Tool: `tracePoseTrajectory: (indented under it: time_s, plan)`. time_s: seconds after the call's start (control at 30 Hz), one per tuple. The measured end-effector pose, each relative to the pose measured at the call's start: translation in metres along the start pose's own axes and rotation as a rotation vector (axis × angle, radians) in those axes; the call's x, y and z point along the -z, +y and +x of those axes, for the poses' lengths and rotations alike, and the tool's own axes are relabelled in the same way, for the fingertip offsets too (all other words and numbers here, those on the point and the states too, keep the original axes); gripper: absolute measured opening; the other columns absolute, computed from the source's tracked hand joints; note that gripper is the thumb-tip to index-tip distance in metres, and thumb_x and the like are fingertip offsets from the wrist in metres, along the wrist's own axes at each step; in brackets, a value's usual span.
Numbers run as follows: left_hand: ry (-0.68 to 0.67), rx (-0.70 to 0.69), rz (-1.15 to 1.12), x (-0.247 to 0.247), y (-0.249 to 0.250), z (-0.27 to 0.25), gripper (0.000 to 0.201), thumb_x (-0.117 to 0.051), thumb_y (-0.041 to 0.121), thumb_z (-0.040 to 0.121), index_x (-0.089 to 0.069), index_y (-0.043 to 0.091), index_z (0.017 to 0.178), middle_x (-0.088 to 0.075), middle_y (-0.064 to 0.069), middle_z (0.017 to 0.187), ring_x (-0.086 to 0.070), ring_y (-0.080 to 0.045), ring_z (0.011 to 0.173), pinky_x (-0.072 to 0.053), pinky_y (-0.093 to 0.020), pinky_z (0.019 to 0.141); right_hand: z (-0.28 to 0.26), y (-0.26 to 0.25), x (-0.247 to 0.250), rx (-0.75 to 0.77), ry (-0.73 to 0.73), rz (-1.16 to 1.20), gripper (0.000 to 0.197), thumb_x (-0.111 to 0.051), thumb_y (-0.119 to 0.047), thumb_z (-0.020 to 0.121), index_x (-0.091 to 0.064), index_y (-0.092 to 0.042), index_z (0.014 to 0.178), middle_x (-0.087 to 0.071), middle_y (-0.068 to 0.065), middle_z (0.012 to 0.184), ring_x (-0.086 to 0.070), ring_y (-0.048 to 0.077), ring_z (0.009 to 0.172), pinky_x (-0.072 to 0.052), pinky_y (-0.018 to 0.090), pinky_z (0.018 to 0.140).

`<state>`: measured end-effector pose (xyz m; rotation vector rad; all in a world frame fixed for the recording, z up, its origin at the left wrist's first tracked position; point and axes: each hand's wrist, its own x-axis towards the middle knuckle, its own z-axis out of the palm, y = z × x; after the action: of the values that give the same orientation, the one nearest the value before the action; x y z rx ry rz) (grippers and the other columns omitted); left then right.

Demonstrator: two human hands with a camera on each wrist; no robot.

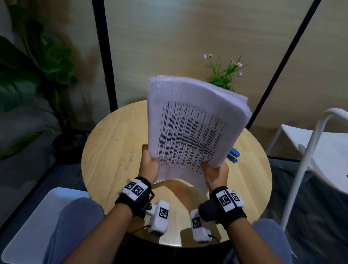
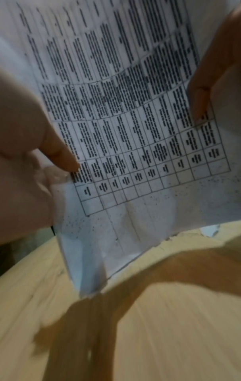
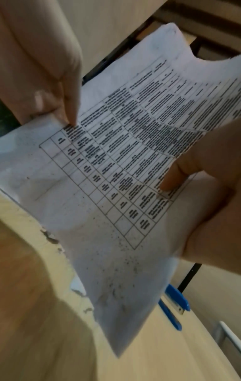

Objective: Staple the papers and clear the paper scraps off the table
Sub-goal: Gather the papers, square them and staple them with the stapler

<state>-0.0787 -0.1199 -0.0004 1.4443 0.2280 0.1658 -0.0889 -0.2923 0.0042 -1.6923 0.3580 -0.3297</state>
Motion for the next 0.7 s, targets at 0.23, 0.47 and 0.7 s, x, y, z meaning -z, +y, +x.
tracePoseTrajectory:
  time_s: [0.23, 0.47, 0.7]
  plan:
    - [-0.020, 0.013, -0.006, 0.015, -0.008, -0.016, 0.037, -0.043, -0.018, 0.086, -0.042, 0.000, 0.118, -0.061, -0.003, 0.093, -0.062, -0.019, 0.087, -0.051, -0.008, 0.055, -0.018, -0.006, 0.011, 0.005, -0.038, -0.032, 0.017, -0.060, 0.011, 0.077, -0.052, -0.004, 0.077, -0.055, 0.008, 0.072, -0.048, 0.020, 0.072, -0.041, 0.011, 0.050]
    - [-0.032, -0.151, -0.004, 0.005, 0.031, -0.012, 0.041, -0.043, -0.011, 0.091, -0.035, 0.001, 0.129, -0.056, -0.004, 0.109, -0.054, -0.016, 0.098, -0.049, -0.016, 0.079, -0.007, -0.037, 0.010, 0.079, 0.034, 0.036, 0.021, -0.058, 0.006, 0.079, -0.054, 0.018, 0.096, -0.060, 0.034, 0.090, -0.054, 0.030, 0.074, -0.046, 0.038, 0.069]
    - [-0.047, -0.149, 0.003, 0.015, 0.035, -0.024, 0.025, -0.046, -0.008, 0.090, -0.039, 0.009, 0.107, -0.057, 0.000, 0.090, -0.058, -0.021, 0.086, -0.050, -0.033, 0.076, -0.019, -0.034, 0.020, 0.139, -0.065, 0.072, 0.033, -0.064, 0.010, 0.074, -0.054, -0.010, 0.099, -0.062, 0.004, 0.090, -0.060, 0.012, 0.079, -0.052, 0.022, 0.068]
